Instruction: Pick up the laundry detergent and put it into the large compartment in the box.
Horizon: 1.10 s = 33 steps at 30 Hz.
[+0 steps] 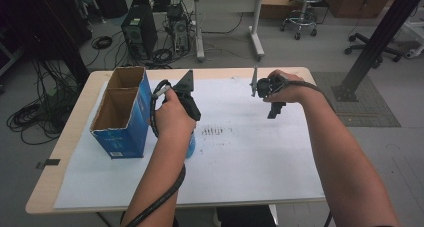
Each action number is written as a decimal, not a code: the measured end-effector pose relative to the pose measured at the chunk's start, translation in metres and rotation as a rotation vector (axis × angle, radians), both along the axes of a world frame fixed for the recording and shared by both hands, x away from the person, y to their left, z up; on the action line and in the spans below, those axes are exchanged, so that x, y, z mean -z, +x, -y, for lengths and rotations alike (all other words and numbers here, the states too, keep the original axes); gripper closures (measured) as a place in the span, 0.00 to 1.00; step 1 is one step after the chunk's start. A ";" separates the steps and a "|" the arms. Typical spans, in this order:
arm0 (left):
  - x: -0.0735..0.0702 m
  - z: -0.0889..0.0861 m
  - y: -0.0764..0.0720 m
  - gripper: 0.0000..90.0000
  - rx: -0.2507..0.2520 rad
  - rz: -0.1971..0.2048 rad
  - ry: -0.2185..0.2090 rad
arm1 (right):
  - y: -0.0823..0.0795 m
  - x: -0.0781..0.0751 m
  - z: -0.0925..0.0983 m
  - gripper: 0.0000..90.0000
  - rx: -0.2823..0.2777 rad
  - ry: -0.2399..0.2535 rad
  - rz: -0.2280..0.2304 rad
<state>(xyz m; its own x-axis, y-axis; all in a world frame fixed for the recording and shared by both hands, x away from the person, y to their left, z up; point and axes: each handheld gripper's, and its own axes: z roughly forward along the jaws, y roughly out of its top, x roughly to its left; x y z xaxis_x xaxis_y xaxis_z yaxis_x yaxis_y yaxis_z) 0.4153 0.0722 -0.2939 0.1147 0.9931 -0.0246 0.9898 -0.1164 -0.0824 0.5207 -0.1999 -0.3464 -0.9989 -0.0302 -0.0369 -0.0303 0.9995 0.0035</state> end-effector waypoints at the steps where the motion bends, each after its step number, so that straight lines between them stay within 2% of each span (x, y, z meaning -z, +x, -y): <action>1: -0.001 0.000 0.000 0.43 0.005 -0.002 0.000 | 0.000 -0.001 0.000 0.07 0.000 0.001 0.001; 4: -0.003 0.000 0.000 0.43 0.005 0.003 0.003 | 0.000 -0.001 0.000 0.07 -0.002 0.001 0.002; 12: -0.031 0.001 -0.003 0.43 0.032 0.002 0.009 | -0.001 -0.002 0.001 0.07 -0.001 0.002 0.002; 13: -0.031 0.001 -0.003 0.43 0.032 0.002 0.009 | -0.001 -0.002 0.001 0.07 -0.001 0.002 0.002; 23: -0.087 -0.005 -0.007 0.43 0.046 0.005 -0.004 | -0.003 -0.005 0.003 0.07 0.005 0.002 0.003; 24: -0.087 -0.005 -0.007 0.43 0.046 0.005 -0.004 | -0.003 -0.005 0.003 0.07 0.005 0.002 0.003; 27: -0.108 -0.010 -0.009 0.43 0.041 0.009 -0.018 | -0.003 -0.006 0.002 0.07 0.003 -0.003 0.004; 33: -0.140 -0.017 -0.010 0.43 0.018 0.019 -0.016 | -0.003 -0.007 -0.001 0.07 -0.006 -0.005 0.008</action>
